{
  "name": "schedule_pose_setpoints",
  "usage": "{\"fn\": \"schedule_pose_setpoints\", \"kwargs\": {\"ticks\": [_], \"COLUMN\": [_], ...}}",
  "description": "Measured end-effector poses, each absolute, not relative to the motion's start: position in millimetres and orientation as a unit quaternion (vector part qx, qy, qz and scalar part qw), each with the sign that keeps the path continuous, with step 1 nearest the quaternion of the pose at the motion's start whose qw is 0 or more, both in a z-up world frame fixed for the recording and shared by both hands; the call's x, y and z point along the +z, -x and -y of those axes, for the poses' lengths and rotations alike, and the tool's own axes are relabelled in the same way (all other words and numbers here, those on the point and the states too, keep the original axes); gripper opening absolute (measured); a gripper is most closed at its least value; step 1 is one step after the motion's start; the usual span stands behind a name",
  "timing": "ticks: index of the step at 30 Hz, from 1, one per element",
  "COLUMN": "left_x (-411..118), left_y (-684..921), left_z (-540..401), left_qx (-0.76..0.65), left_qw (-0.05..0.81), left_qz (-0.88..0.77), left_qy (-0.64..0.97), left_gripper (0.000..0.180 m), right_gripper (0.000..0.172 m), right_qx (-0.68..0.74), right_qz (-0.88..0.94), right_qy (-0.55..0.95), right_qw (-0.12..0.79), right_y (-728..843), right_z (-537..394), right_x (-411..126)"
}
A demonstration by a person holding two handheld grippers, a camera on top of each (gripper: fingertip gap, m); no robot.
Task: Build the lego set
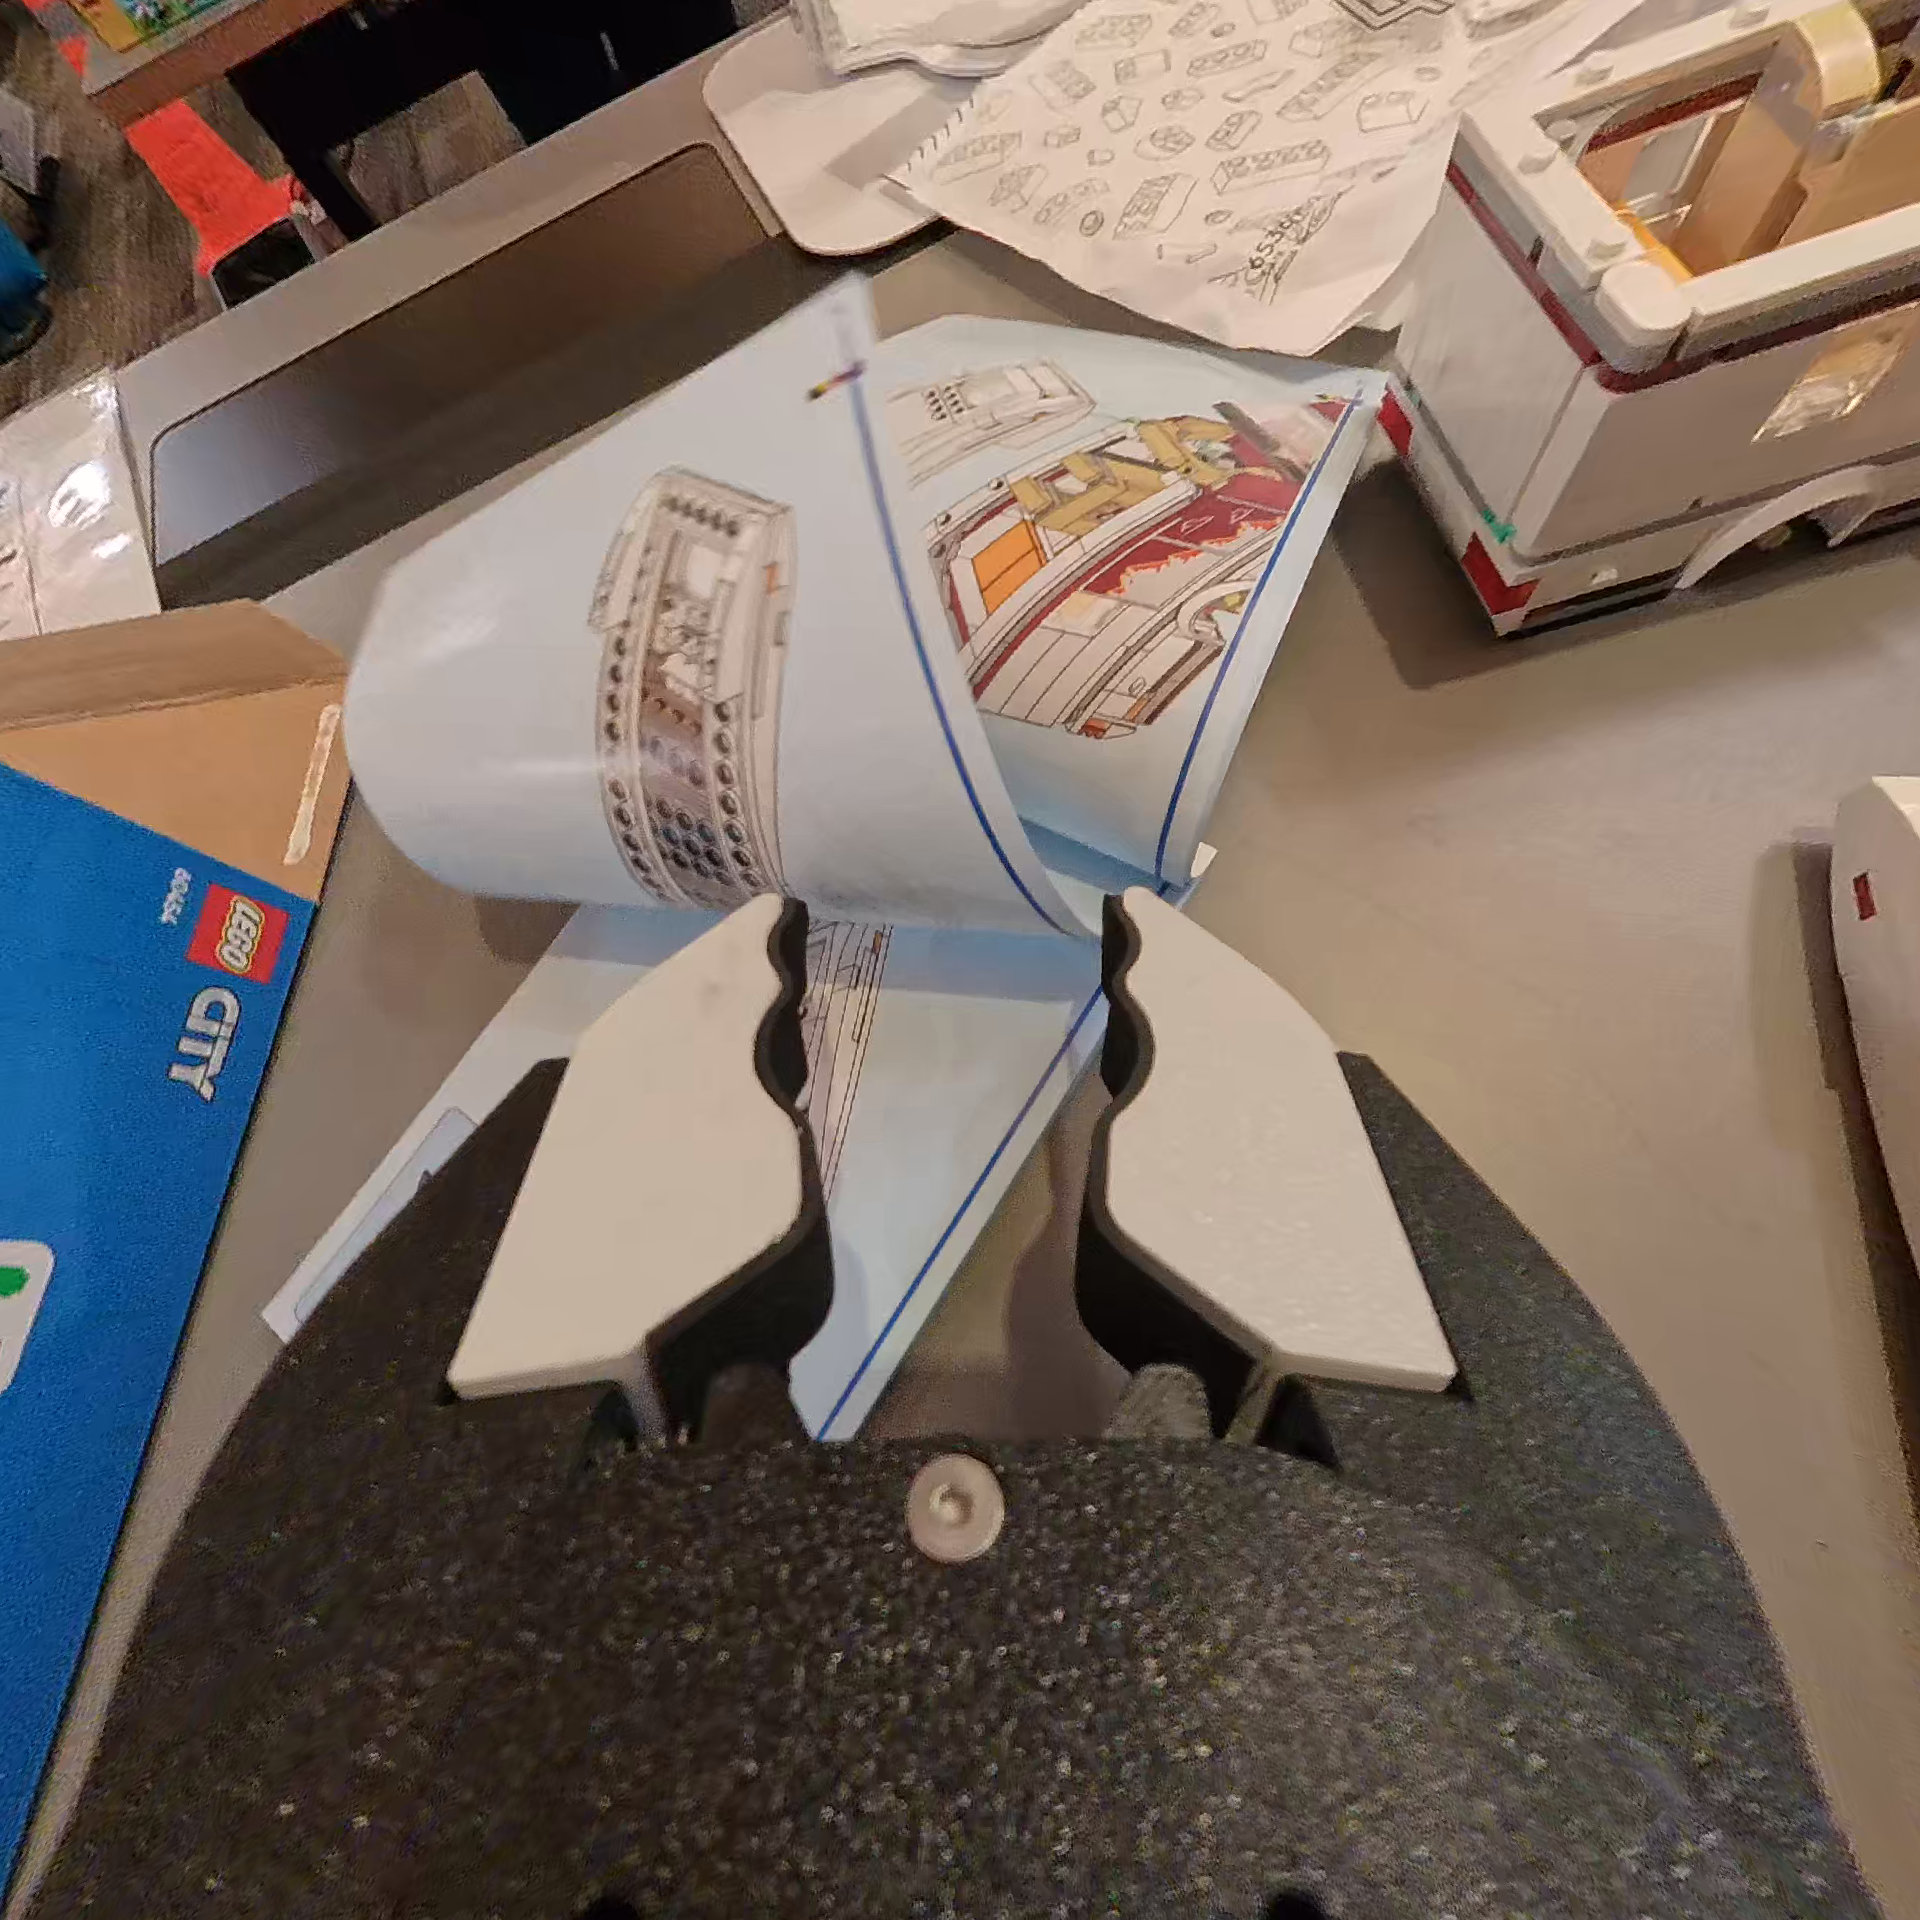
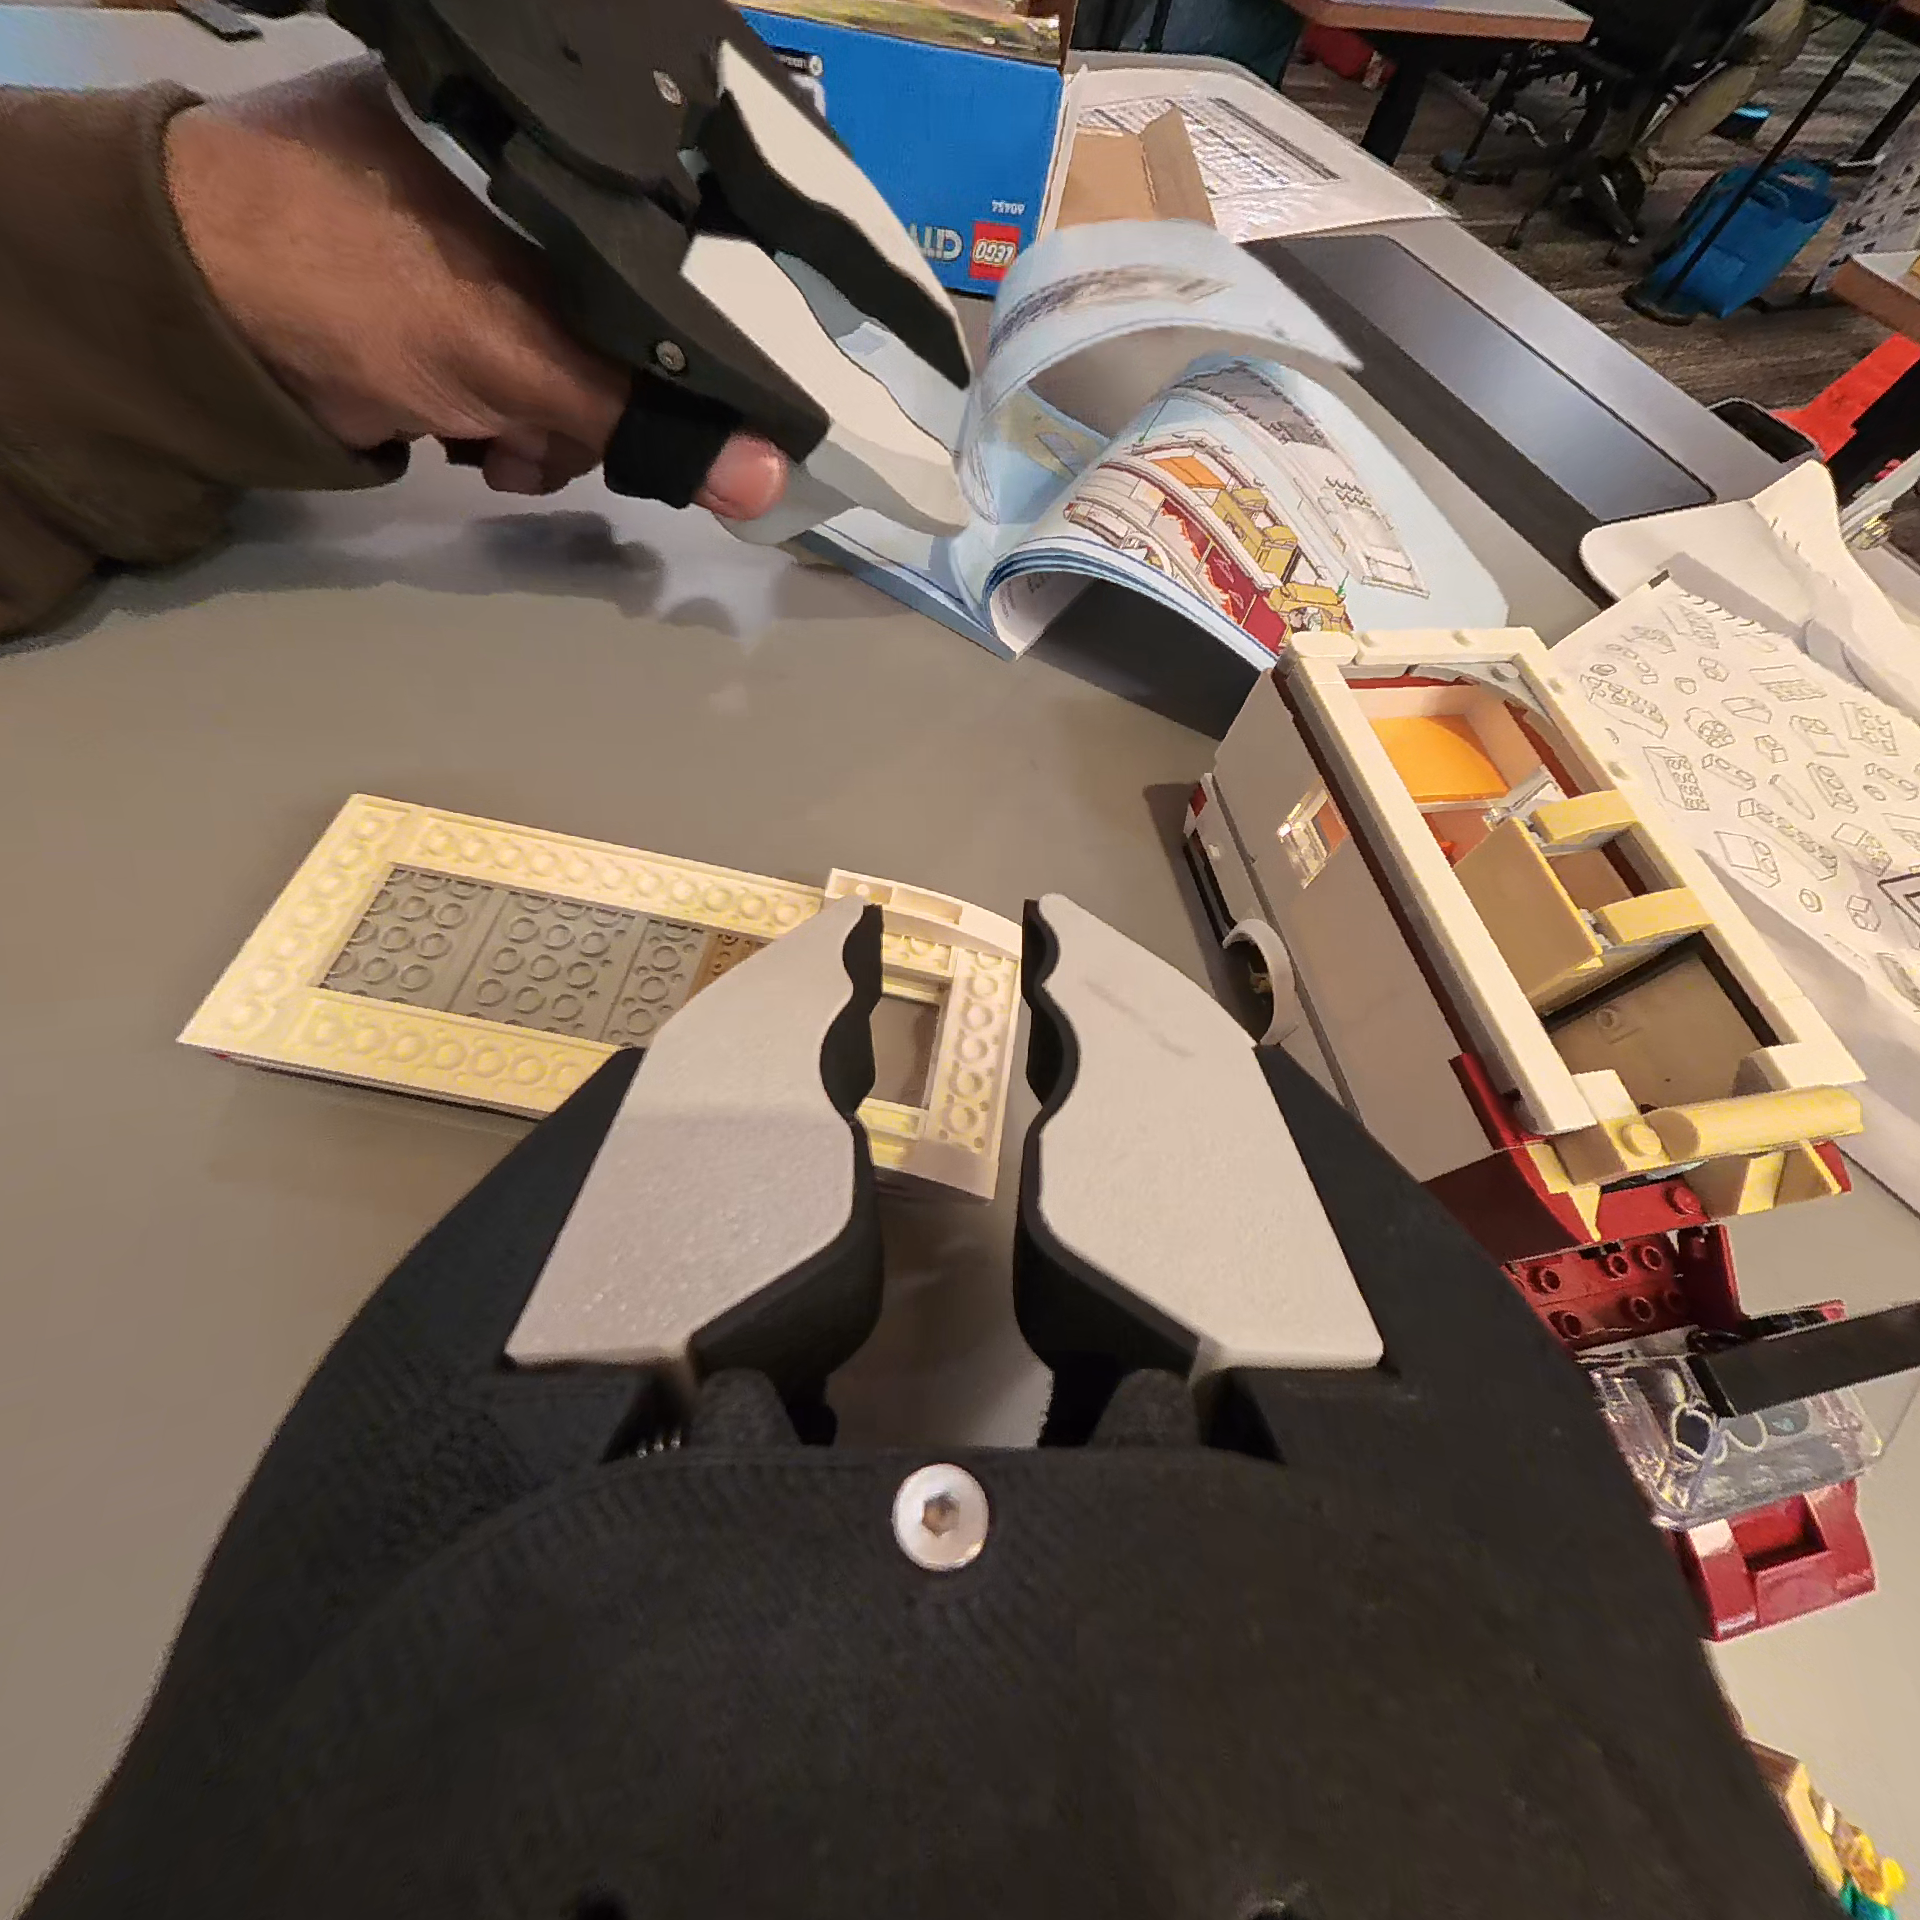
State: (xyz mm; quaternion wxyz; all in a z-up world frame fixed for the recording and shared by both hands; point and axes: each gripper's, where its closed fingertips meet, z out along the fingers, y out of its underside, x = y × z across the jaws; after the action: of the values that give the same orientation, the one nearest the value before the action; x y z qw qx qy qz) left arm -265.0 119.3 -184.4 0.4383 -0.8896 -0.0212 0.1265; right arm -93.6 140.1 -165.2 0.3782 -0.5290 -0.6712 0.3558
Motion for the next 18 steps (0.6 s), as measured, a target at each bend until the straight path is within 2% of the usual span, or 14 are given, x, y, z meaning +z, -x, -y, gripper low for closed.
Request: {"fn": "schedule_pose_setpoints", "kwargs": {"ticks": [18], "left_x": [-176.1], "left_y": [296.5], "left_z": [-67.8], "left_qx": [0.097], "left_qw": [0.485], "left_qz": [0.152], "left_qy": [0.856], "left_gripper": [0.055], "right_gripper": [0.025], "right_qx": [0.36], "right_qz": [0.671], "right_qy": [0.526], "right_qw": [0.38], "right_y": [94.0], "right_z": [-137.8], "right_x": [-163.7]}}
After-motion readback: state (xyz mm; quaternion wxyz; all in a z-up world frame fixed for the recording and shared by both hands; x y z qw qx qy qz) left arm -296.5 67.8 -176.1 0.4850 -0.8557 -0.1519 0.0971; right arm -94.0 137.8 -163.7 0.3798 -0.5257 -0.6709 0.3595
